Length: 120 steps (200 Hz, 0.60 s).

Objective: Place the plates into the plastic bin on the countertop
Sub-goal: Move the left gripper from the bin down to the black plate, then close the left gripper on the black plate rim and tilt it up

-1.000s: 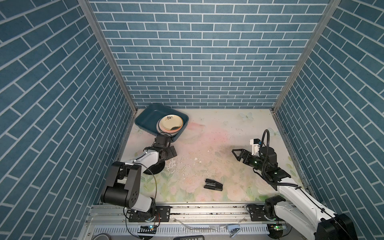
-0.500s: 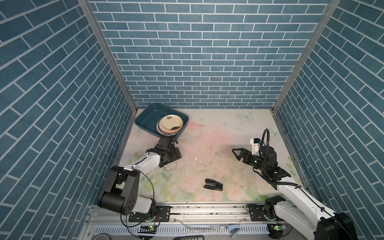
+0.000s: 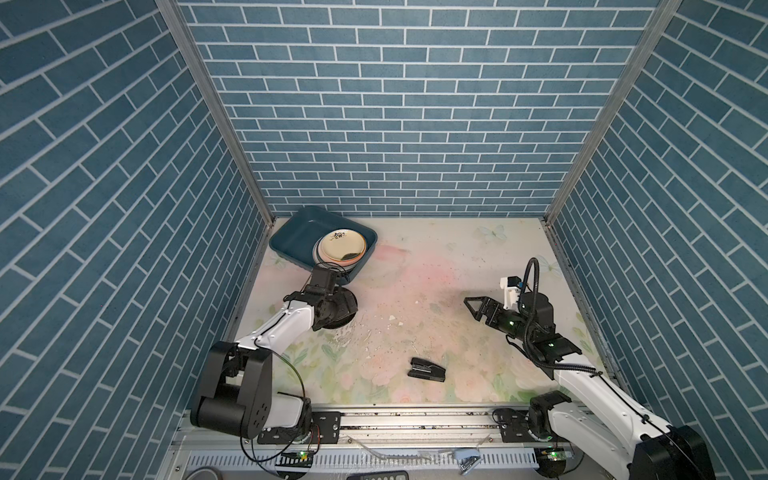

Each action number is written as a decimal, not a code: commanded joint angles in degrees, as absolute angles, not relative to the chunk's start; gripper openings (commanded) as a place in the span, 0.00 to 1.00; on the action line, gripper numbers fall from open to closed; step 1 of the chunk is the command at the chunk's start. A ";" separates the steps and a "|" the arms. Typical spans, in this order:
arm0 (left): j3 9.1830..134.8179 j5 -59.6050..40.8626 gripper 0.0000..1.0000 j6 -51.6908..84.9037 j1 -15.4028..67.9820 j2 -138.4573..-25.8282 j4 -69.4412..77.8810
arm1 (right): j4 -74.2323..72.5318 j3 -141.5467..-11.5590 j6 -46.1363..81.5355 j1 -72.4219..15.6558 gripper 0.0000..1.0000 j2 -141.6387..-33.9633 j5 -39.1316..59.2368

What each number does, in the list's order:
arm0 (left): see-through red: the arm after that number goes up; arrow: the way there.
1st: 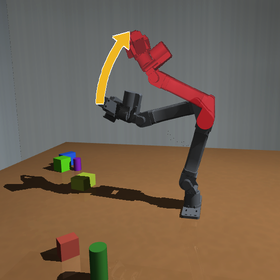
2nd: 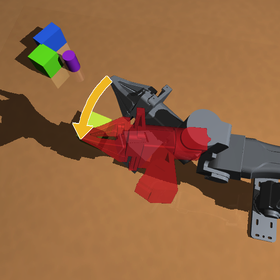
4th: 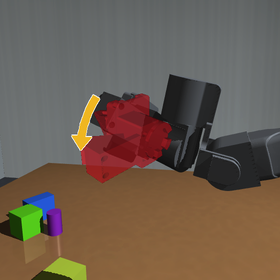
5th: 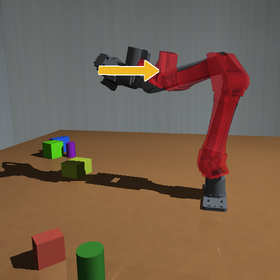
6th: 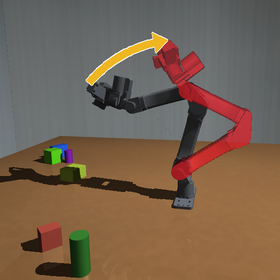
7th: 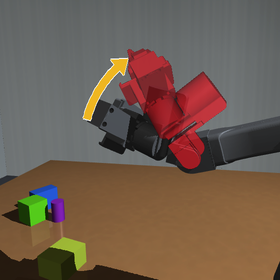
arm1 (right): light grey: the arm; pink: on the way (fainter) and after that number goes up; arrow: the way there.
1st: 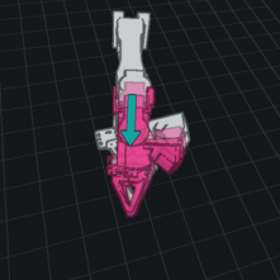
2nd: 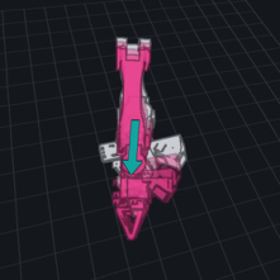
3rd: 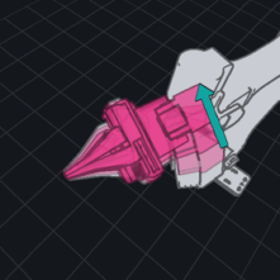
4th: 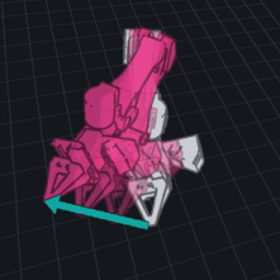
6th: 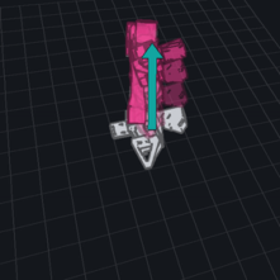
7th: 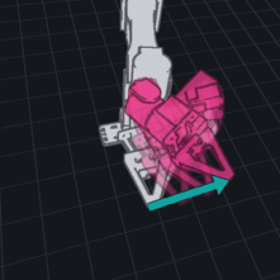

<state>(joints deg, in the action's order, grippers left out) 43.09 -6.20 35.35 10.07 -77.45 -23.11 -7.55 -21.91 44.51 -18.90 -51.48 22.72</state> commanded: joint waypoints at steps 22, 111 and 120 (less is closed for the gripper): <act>40.19 -11.71 1.00 33.61 0.65 -68.58 -23.42 | -10.08 -21.76 44.52 -18.71 0.94 -51.71 25.29; 35.95 -22.79 1.00 33.62 -10.36 -69.74 -17.58 | -10.31 -21.83 45.06 -18.74 0.94 -51.80 25.75; 35.22 -23.69 1.00 34.11 -10.62 -70.50 -16.04 | -9.80 -21.75 45.00 -18.68 0.94 -51.32 25.62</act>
